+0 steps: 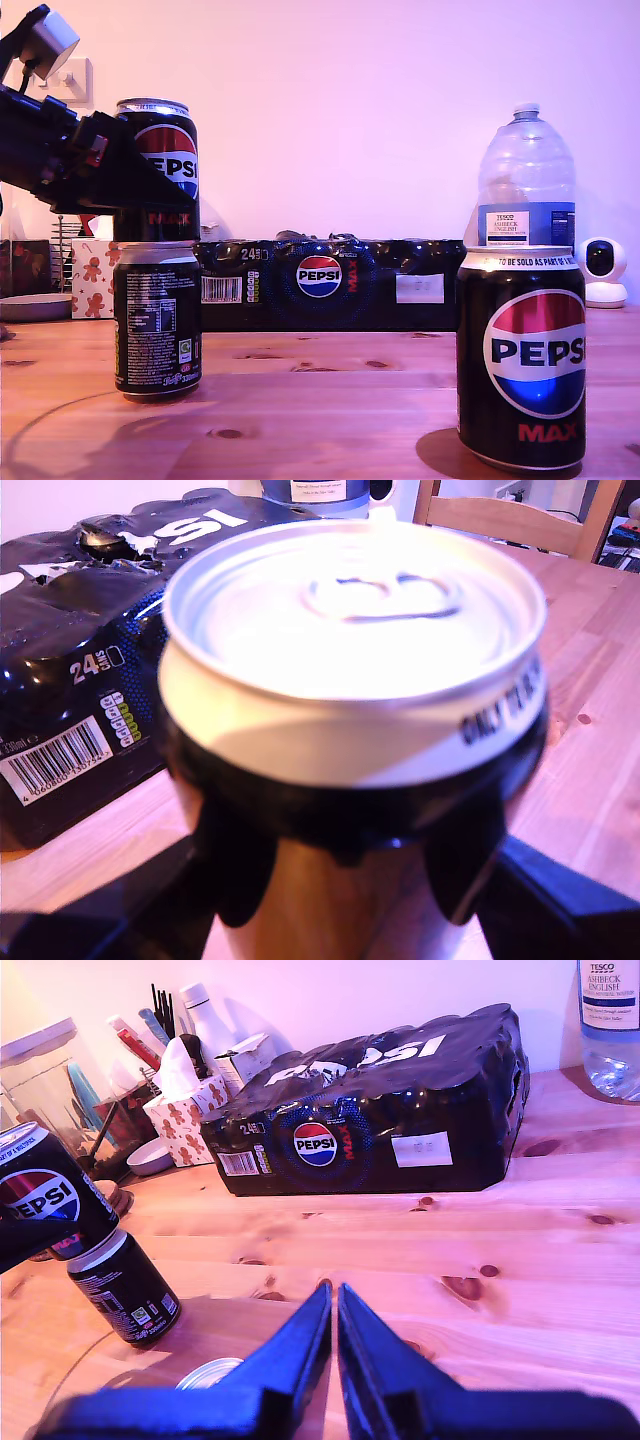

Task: Stack up the Pepsi cans on top of each other

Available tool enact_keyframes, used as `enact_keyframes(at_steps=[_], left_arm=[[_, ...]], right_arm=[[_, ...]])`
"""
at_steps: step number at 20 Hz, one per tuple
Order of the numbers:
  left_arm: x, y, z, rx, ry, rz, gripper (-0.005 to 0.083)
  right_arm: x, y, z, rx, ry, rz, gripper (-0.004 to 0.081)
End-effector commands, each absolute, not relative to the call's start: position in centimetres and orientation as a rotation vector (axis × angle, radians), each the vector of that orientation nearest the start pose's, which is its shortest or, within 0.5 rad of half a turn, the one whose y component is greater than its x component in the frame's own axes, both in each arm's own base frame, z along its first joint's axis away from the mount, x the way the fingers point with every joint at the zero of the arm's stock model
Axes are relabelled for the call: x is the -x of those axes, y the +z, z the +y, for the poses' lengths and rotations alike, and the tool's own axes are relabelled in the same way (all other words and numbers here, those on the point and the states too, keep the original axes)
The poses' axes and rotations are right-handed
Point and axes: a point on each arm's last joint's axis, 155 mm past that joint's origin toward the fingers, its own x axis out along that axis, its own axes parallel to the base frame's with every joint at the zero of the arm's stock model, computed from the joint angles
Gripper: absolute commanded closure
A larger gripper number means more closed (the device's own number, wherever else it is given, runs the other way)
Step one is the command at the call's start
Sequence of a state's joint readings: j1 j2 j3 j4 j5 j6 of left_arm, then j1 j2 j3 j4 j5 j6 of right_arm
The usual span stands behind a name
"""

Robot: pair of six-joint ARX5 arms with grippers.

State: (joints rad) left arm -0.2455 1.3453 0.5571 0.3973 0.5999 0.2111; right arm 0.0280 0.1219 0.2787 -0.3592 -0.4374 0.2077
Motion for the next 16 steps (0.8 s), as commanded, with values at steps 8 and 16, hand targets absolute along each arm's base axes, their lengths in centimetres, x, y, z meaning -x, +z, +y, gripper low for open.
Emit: enact_keyframes(at_steps=[8, 16], left_arm=[[-34.15, 15.03, -19.68, -0.126, -0.878, 0.297, 0.0364], [-34.0, 14.94, -19.76, -0.119, -0.885, 0.305, -0.002]], right_arm=[[-21.77, 19.24, 8.53, -0.237, 0.45, 0.232, 0.078], [-21.77, 19.24, 8.53, -0.237, 0.45, 0.232, 0.078]])
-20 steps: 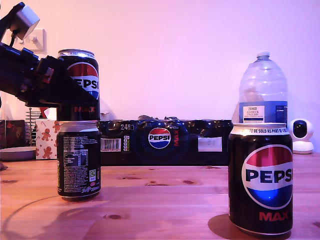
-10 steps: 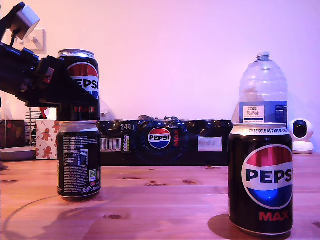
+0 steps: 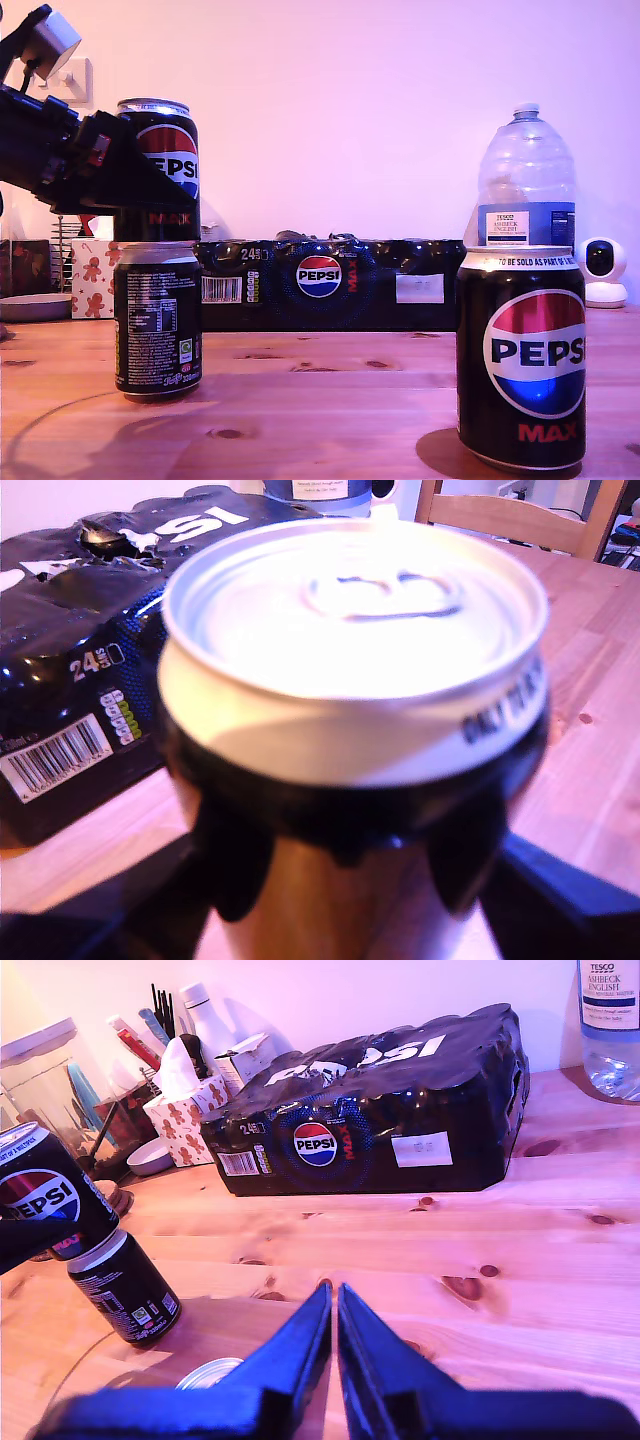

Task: Stack up the Pepsi cans on top of each other

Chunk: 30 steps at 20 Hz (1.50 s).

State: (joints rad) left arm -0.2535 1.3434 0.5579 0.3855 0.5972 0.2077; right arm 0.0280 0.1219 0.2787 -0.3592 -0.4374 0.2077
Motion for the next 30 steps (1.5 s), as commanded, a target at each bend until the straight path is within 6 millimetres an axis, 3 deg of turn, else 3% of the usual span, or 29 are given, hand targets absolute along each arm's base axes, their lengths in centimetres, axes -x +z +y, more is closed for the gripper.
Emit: enact_keyframes(at_steps=[1, 8, 12, 22, 30], left_arm=[[-34.0, 15.0, -19.8, -0.1, -0.883, 0.312, -0.002], [-34.4, 14.9, -19.4, -0.083, -0.849, 0.326, -0.002], [-34.6, 15.8, -19.4, -0.089, -0.844, 0.297, -0.002], [-35.1, 20.7, -19.4, -0.083, -0.829, 0.181, -0.002], [-34.3, 24.2, -19.2, -0.098, -0.825, 0.087, -0.002]], right_arm=[[-21.8, 19.2, 8.5, -0.237, 0.45, 0.233, 0.078], [-21.8, 19.2, 8.5, -0.237, 0.45, 0.232, 0.078], [-21.8, 19.2, 8.5, -0.237, 0.45, 0.232, 0.078], [-21.8, 19.2, 8.5, -0.237, 0.45, 0.233, 0.078], [-21.8, 19.2, 8.5, -0.237, 0.45, 0.233, 0.078]])
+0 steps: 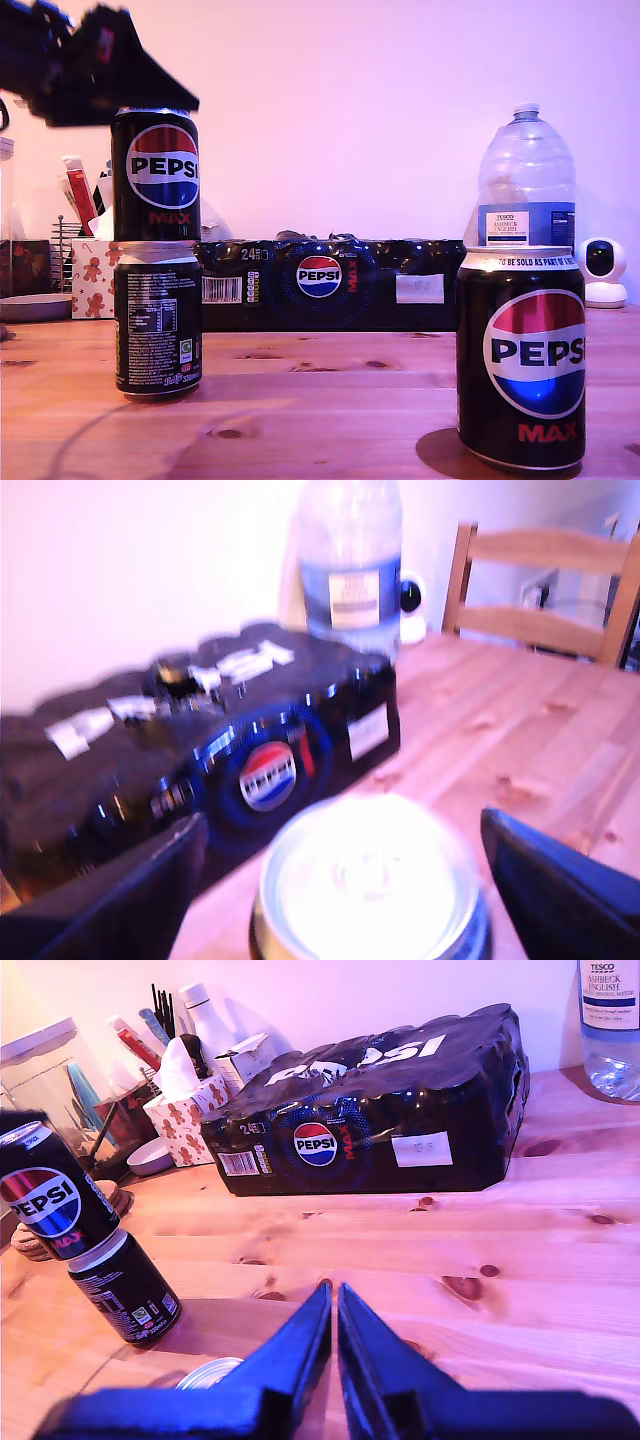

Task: Stack up the Pepsi cans on top of each other

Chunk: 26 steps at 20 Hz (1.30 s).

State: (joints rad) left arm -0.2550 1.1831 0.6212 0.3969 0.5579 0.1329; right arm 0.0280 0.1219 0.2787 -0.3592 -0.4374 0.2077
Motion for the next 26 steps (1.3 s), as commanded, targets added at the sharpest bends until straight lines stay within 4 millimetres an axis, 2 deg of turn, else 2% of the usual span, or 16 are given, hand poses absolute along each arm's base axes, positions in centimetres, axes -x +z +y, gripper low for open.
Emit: enact_keyframes(at_steps=[1, 7, 9, 10, 11, 13, 14, 15, 18, 20, 26], left_arm=[[-34.2, 24.7, -19.2, -0.1, -0.825, 0.073, -0.002], [-32.7, 28.6, -18.8, -0.094, -0.819, -0.03, -0.0019], [-32.0, 30.0, -18.6, -0.101, -0.816, -0.073, 0.0021], [-31.6, 30.8, -18.4, -0.095, -0.814, -0.091, 0.0087], [-31.1, 31.5, -18.3, -0.086, -0.812, -0.107, 0.0192], [-30.1, 33.0, -18.0, -0.064, -0.812, -0.143, 0.0544], [-29.6, 33.7, -17.9, -0.068, -0.814, -0.166, 0.0688], [-29.1, 34.4, -17.8, -0.071, -0.813, -0.187, 0.0778], [-28.0, 35.6, -17.5, -0.035, -0.815, -0.208, 0.0796], [-27.8, 35.3, -17.4, -0.002, -0.818, -0.174, 0.0796], [-27.9, 33.7, -17.5, 0.012, -0.82, -0.098, 0.0796]], right_arm=[[-21.8, 19.2, 8.5, -0.237, 0.45, 0.232, 0.078], [-21.5, 18.8, 9.0, -0.286, 0.471, 0.265, 0.078], [-21.2, 18.8, 9.4, -0.289, 0.495, 0.27, 0.078], [-21.0, 18.8, 9.7, -0.291, 0.514, 0.273, 0.078], [-20.8, 18.6, 10.0, -0.293, 0.527, 0.285, 0.078], [-20.2, 18.4, 11.0, -0.296, 0.583, 0.304, 0.0781], [-19.8, 18.4, 11.5, -0.295, 0.613, 0.31, 0.0781], [-19.6, 18.2, 11.8, -0.295, 0.626, 0.323, 0.0781], [-20.0, 17.9, 11.3, -0.249, 0.584, 0.316, 0.0782], [-20.2, 17.6, 11.2, -0.228, 0.567, 0.315, 0.0782], [-18.5, 15.7, 14.1, -0.255, 0.691, 0.436, 0.0782]])
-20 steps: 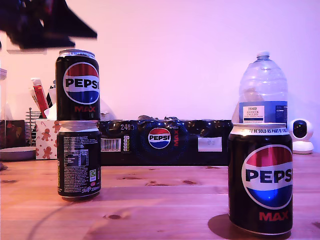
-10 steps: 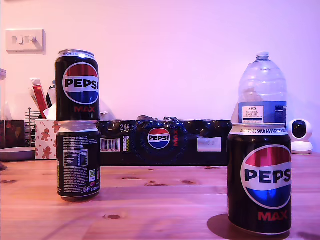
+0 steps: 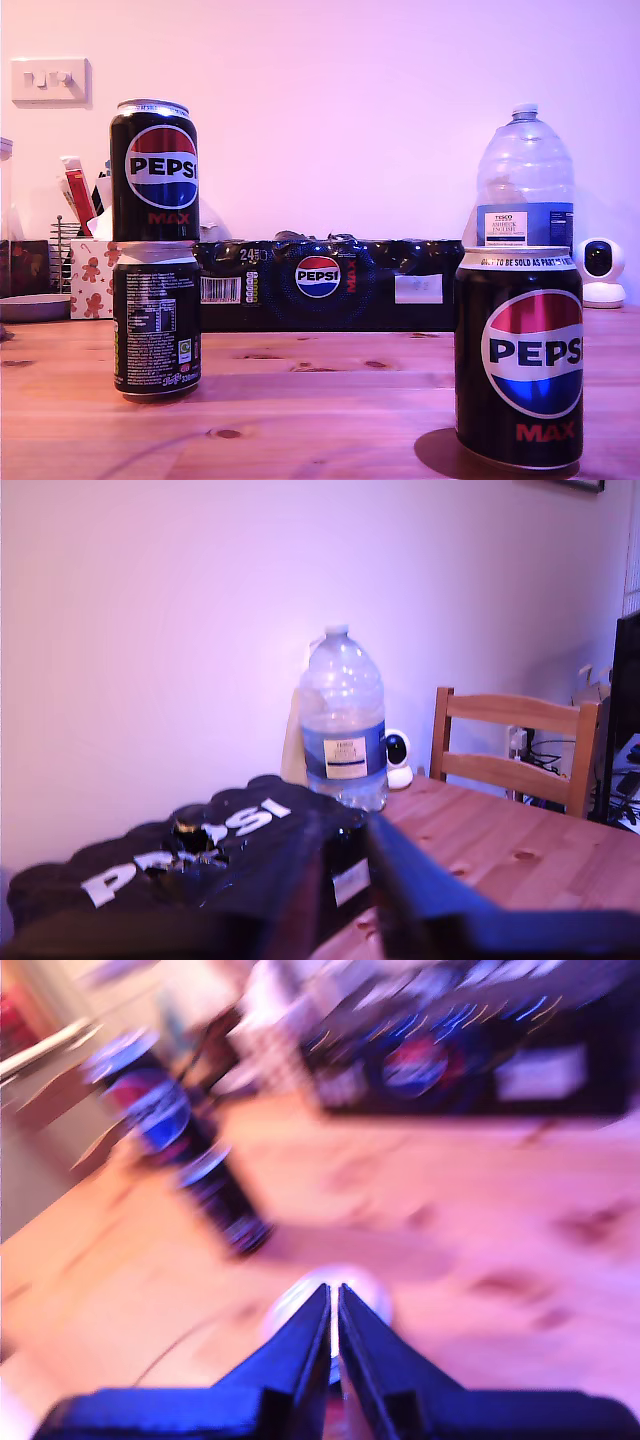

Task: Stack up the Pepsi cans on top of each other

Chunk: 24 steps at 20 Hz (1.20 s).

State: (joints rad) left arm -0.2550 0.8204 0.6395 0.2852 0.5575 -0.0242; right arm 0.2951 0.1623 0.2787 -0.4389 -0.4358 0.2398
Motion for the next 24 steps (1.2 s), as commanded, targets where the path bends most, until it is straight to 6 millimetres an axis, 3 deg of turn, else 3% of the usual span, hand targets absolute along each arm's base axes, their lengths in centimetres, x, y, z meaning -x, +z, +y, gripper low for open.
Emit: enact_keyframes(at_steps=[1, 6, 10, 11, 13, 15, 18, 24], left_arm=[[-27.9, 33.6, -17.5, 0.013, -0.82, -0.094, 0.0796], [-27.9, 33.6, -17.5, 0.027, -0.821, -0.087, 0.0796], [-27.9, 33.5, -17.5, 0.028, -0.82, -0.082, 0.0796], [-27.9, 33.4, -17.5, 0.028, -0.82, -0.079, 0.0796], [-27.9, 33.2, -17.5, 0.03, -0.82, -0.068, 0.0796], [-28.0, 33.0, -17.5, 0.031, -0.82, -0.059, 0.0796], [-28.0, 32.9, -17.5, 0.031, -0.82, -0.058, 0.0796], [-28.0, 32.8, -17.5, 0.032, -0.82, -0.054, 0.0796]], right_arm=[[-18.4, 15.2, 14.4, -0.256, 0.7, 0.46, 0.0782], [-17.9, 12.2, 16.3, -0.209, 0.732, 0.613, 0.0782], [-17.8, 13.3, 17.4, -0.165, 0.749, 0.667, 0.0764], [-17.7, 13.9, 17.5, -0.16, 0.754, 0.679, 0.0671], [-17.7, 15.2, 17.8, -0.166, 0.758, 0.683, 0.0285], [-17.7, 15.1, 17.9, -0.194, 0.739, 0.721, 0.0018], [-16.6, 12.5, 17.8, -0.108, 0.75, 0.826, -0.0009], [-18.3, 12.4, 17.9, -0.039, 0.685, 0.772, -0.0009]])
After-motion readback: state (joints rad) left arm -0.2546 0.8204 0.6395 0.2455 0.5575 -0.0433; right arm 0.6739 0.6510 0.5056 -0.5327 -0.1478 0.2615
